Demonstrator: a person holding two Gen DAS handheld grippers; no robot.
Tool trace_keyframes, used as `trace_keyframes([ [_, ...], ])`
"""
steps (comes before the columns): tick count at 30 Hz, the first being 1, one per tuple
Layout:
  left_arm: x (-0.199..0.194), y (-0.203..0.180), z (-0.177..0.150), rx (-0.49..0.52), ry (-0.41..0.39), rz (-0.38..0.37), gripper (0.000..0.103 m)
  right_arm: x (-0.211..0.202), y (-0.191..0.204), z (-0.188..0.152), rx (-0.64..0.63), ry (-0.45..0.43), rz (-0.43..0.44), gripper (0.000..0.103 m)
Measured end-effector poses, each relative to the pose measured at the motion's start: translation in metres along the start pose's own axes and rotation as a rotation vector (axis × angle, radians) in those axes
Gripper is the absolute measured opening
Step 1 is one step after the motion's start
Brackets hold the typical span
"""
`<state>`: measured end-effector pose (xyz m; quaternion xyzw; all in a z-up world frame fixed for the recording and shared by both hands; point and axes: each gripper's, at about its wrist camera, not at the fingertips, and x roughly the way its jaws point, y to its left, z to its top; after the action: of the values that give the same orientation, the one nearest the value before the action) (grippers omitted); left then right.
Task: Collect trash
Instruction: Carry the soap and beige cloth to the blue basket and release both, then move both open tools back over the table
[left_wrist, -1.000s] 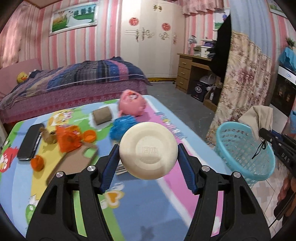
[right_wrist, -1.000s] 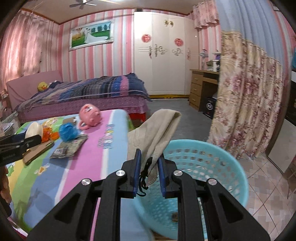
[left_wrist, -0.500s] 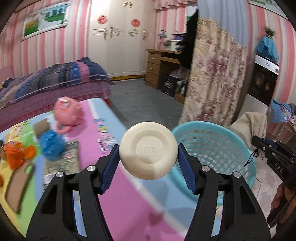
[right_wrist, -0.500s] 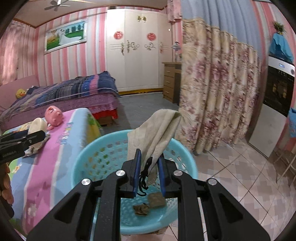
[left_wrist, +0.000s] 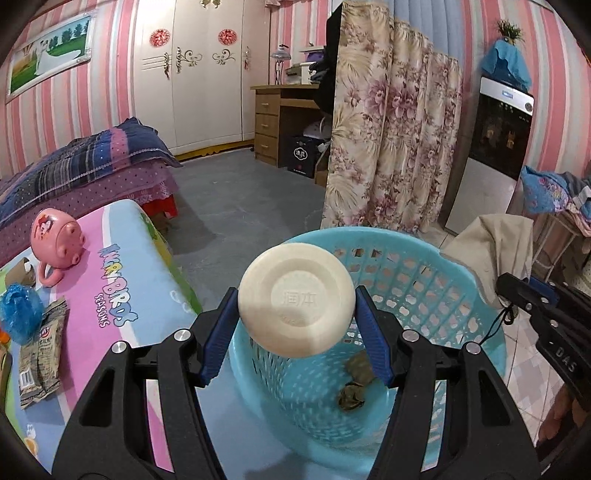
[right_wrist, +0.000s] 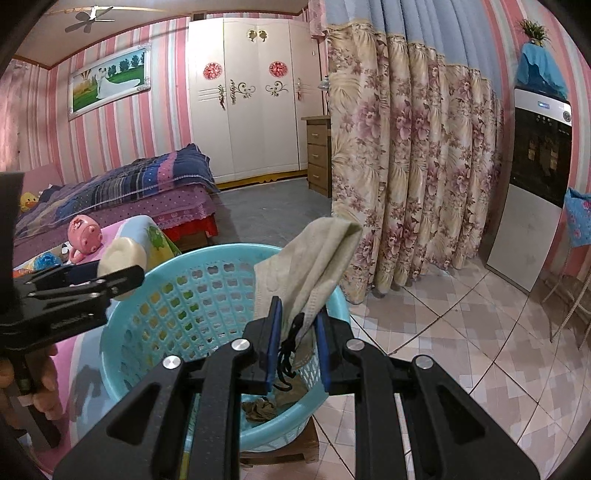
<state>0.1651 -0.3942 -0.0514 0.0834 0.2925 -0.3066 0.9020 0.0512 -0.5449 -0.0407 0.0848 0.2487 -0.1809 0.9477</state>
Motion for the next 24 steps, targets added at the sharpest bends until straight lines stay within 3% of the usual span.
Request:
trace_keyframes([
  [2,0.003,0.001,0.001,-0.003,0.004,0.004,0.064,0.001,0.0,0.0,-0.003,-0.001,0.001,0.018],
  [5,0.003,0.004,0.005,-0.012,-0.007,0.032,0.084,0.002,0.002,-0.001,-0.006,-0.002,0.003,0.018],
  [24,-0.043,0.074,-0.001,-0.086,-0.058,0.172,0.093,0.029,0.035,-0.009,-0.031,0.024,0.03,0.019],
])
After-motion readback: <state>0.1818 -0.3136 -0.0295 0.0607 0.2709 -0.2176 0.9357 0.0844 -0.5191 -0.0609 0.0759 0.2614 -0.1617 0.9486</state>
